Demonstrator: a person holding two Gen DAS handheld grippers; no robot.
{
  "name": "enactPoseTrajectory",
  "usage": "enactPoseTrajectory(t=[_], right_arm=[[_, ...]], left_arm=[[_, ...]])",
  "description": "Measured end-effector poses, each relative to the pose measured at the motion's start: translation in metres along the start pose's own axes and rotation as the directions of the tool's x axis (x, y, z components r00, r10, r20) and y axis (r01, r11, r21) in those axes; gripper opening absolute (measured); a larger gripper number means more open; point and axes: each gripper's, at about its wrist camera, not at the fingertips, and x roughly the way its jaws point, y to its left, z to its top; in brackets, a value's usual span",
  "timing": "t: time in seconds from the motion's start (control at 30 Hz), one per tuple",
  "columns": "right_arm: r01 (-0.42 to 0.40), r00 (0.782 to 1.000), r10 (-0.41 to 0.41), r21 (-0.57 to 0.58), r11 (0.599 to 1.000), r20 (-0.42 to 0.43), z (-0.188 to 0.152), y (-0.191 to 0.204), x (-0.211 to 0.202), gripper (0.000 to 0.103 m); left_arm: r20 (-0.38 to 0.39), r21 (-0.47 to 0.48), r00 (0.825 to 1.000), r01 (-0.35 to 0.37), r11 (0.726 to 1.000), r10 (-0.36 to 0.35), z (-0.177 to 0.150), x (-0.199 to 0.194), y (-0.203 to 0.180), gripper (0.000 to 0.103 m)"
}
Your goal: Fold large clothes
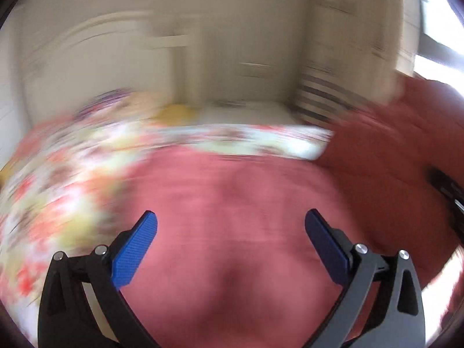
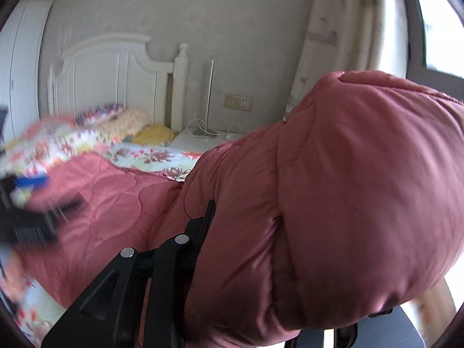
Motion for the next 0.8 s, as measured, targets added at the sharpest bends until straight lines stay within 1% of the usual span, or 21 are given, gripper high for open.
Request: enactPoseTrajectory(t=[0.03,0.07,0.1,0.13,0.17,0.2,0.23,0.27,0.33,0.43,0.47,0.5,0.53,0.57,0.6,0.63,0.67,0.7,0.73,0.77,0.8], right_arm=[[0.016,1.000,-0.016,-0.036,0.999,0.005,0.003,0.009,-0.002,0.036],[0.031,0.999,-0.030,-0.075,0.997,0.014,0.005,0.019,-0.003,0.036],[0.045,0.999,-0.043,-0.109,0.993,0.020,0.006,0.027,-0.004,0.036],[0.061,0.998,-0.057,-0.160,0.985,0.030,0.008,0.040,-0.004,0.036],[0.076,0.997,-0.069,-0.206,0.975,0.043,0.009,0.051,-0.004,0.036],[0.088,0.996,-0.076,-0.247,0.965,0.055,0.008,0.060,-0.006,0.036],[0.101,0.994,-0.085,-0.295,0.950,0.067,0.008,0.074,-0.006,0.036],[0.108,0.993,-0.088,-0.334,0.936,0.075,0.006,0.083,-0.007,0.036],[0.113,0.993,-0.085,-0.431,0.895,0.084,0.004,0.112,-0.006,0.036],[0.103,0.994,-0.066,-0.571,0.814,0.084,-0.005,0.159,0.000,0.037],[0.100,0.995,-0.066,-0.616,0.781,0.078,-0.011,0.174,0.004,0.037],[0.093,0.996,-0.067,-0.676,0.731,0.065,-0.023,0.191,0.010,0.039],[0.083,0.996,-0.067,-0.730,0.678,0.052,-0.037,0.206,0.017,0.042],[0.080,0.996,-0.078,-0.783,0.617,0.041,-0.053,0.218,0.025,0.048],[0.135,0.990,-0.113,-0.831,0.539,0.088,-0.071,0.229,0.032,0.051],[0.168,0.985,-0.125,-0.853,0.493,0.122,-0.084,0.234,0.035,0.053],[0.178,0.983,-0.128,-0.862,0.475,0.133,-0.092,0.235,0.038,0.055],[0.188,0.981,-0.129,-0.867,0.462,0.144,-0.096,0.234,0.039,0.055],[0.193,0.980,-0.128,-0.872,0.449,0.151,-0.099,0.234,0.039,0.055],[0.199,0.979,-0.128,-0.879,0.434,0.158,-0.101,0.233,0.040,0.055],[0.205,0.978,-0.128,-0.884,0.419,0.165,-0.104,0.232,0.040,0.055]], left_arm=[[-0.023,-0.050,0.999,-0.047,0.998,0.046,-0.002,0.006,0.021,0.100],[-0.064,-0.103,0.995,-0.078,0.992,0.072,-0.006,0.015,0.043,0.100],[-0.101,-0.164,0.993,-0.082,0.983,0.066,-0.013,0.024,0.064,0.098],[-0.117,-0.197,0.992,-0.069,0.978,0.047,-0.017,0.030,0.074,0.098],[-0.138,-0.240,0.990,-0.022,0.970,-0.011,-0.025,0.037,0.084,0.097],[-0.148,-0.259,0.987,0.024,0.966,-0.065,-0.030,0.043,0.086,0.095],[-0.152,-0.259,0.984,0.050,0.965,-0.091,-0.033,0.044,0.085,0.094],[-0.153,-0.249,0.983,0.058,0.967,-0.099,-0.034,0.046,0.081,0.094],[-0.151,-0.222,0.982,0.076,0.972,-0.112,-0.033,0.047,0.077,0.093],[-0.145,-0.272,0.978,0.110,0.956,-0.153,-0.037,0.043,0.084,0.092],[-0.133,-0.305,0.976,0.124,0.944,-0.171,-0.039,0.042,0.091,0.091],[-0.104,-0.354,0.976,0.144,0.924,-0.192,-0.041,0.034,0.102,0.090],[-0.083,-0.388,0.980,0.133,0.912,-0.179,-0.040,0.026,0.112,0.088],[-0.075,-0.401,0.986,0.107,0.910,-0.149,-0.039,0.021,0.119,0.088],[-0.065,-0.417,0.992,0.075,0.906,-0.112,-0.041,0.011,0.133,0.089],[-0.067,-0.424,0.993,0.058,0.904,-0.095,-0.042,0.007,0.139,0.090],[-0.079,-0.436,0.995,0.018,0.900,-0.058,-0.044,0.001,0.150,0.090],[-0.086,-0.453,0.996,-0.035,0.891,-0.005,-0.046,-0.005,0.163,0.090],[-0.080,-0.474,0.996,-0.061,0.878,0.026,-0.045,-0.012,0.174,0.090],[-0.068,-0.492,0.997,-0.070,0.868,0.042,-0.042,-0.018,0.182,0.090],[-0.035,-0.504,0.998,-0.055,0.862,0.043,-0.033,-0.029,0.187,0.090]])
